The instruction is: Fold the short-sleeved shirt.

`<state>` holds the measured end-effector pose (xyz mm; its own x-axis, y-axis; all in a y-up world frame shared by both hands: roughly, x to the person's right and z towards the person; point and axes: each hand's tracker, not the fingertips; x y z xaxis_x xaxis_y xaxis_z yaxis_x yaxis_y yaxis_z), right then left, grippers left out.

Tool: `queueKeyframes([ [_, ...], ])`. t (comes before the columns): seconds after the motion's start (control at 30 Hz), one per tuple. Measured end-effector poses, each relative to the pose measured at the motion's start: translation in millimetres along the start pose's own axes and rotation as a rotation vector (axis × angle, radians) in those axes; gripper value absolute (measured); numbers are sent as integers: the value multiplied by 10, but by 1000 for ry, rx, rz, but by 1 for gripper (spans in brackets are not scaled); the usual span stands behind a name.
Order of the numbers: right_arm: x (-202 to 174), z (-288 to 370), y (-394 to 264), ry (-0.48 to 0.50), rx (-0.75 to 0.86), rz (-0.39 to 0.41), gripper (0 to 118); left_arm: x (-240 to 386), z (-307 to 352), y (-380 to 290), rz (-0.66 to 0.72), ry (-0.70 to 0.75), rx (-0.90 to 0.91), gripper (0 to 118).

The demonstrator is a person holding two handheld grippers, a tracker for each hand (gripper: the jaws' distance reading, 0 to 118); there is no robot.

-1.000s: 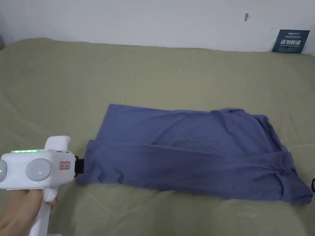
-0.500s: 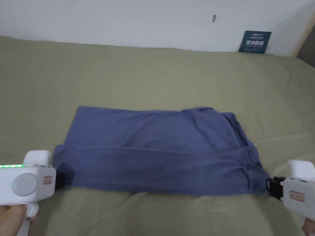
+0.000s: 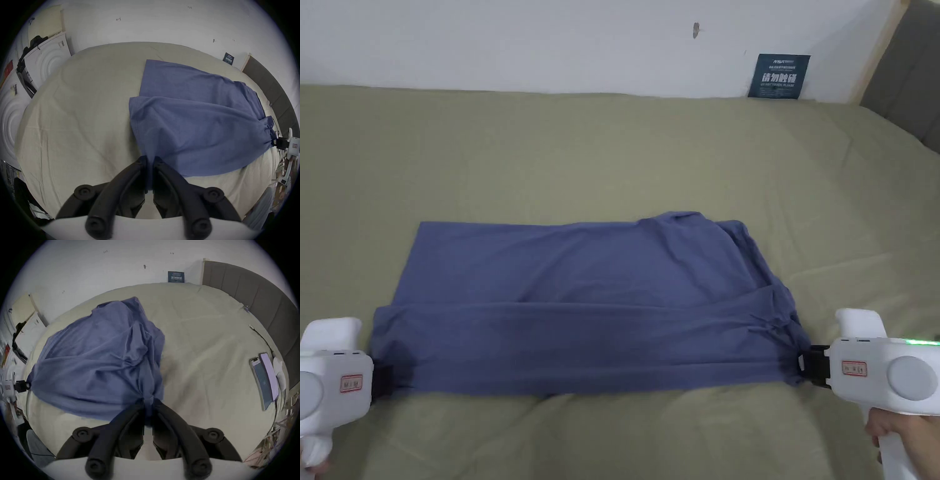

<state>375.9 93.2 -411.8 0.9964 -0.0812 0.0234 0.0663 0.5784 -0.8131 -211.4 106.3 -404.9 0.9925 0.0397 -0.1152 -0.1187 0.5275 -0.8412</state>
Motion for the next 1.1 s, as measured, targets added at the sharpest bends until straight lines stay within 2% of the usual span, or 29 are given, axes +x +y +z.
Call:
queueKeyframes([
  [0.3, 8, 616, -178, -2, 49, 57, 9, -91, 521, -143, 11, -14, 47, 7],
  [0.7, 22, 1182, -1319, 26, 9, 66, 9, -371, 1021, -1162, 33, -27, 3, 7],
  [0.9, 96, 1080, -1428, -27, -10, 39, 9, -387, 1020, -1230, 55, -21, -5, 7],
  [0.97, 166, 1087, -1427, 22, -8, -46, 10, -390, 1005, -1214, 62, -20, 0, 7],
  [1.0, 183, 1113, -1418, 48, 13, -86, 18, -392, 1007, -1207, 60, -40, 10, 7],
  [1.03, 168, 1136, -1402, 24, 29, -89, 28, -382, 1012, -1210, 24, -62, 51, 9],
  [1.07, 144, 1174, -1389, 2, 39, -73, 44, -356, 1029, -1193, 4, -17, 48, 25],
  [1.1, 121, 1193, -1364, -12, 57, -44, 47, -351, 1035, -1170, -16, -12, 61, 79],
])
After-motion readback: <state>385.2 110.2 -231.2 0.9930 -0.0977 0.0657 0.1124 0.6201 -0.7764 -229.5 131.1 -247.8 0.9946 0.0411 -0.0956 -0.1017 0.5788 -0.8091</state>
